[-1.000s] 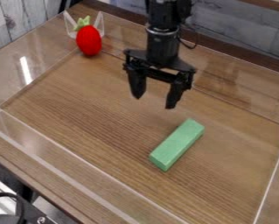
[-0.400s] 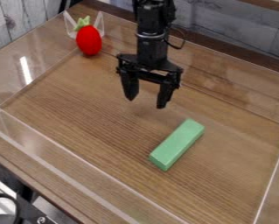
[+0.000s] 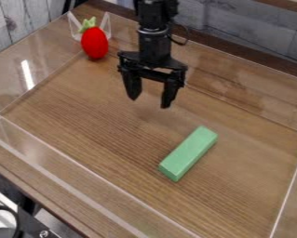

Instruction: Move the red fruit to the left

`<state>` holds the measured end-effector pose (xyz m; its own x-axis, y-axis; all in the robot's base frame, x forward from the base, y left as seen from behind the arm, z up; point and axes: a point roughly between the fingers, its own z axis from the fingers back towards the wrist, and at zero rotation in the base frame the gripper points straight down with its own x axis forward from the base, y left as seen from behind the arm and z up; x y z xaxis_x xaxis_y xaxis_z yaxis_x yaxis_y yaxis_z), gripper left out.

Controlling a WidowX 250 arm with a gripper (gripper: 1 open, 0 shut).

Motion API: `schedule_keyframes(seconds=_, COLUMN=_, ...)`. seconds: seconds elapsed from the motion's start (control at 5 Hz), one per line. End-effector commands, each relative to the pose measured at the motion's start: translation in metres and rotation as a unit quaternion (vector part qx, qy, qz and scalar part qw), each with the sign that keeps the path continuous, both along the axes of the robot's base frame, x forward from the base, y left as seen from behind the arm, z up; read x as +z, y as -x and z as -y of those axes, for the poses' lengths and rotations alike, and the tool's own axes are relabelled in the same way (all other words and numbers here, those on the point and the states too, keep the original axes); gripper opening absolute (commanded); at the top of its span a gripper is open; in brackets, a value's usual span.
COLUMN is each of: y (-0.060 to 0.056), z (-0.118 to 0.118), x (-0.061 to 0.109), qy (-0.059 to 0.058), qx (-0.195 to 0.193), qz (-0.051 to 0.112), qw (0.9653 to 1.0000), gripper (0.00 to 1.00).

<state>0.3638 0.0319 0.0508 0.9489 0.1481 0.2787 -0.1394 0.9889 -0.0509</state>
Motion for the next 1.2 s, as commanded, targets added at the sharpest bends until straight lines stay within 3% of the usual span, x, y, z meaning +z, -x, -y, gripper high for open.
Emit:
schedule_keyframes(seconds=0.0, y=-0.004, z=0.013, x=0.024, qy=-0.007, qx=0.023, qz=0.044, qw=0.9988, gripper=1.0)
schedule_keyframes(seconds=0.2, y=-0.005, z=0.018, x=0.033, qy=-0.005, qx=0.058, qz=0.055, qw=0.9968, gripper=1.0)
schedule_keyframes(seconds=0.4, y=-0.009, z=0.015, x=0.043, qy=0.006, qx=0.099, qz=0.067, qw=0.9928, gripper=1.0)
schedule_keyframes(seconds=0.6, y=-0.004, z=0.009, x=0.043, qy=0.026, qx=0.059, qz=0.078, qw=0.9949, gripper=1.0)
schedule_keyframes(seconds=1.0, y=0.0, z=-0.015, x=0.055, qy=0.022, qx=0.071, qz=0.078, qw=0.9942, gripper=1.0)
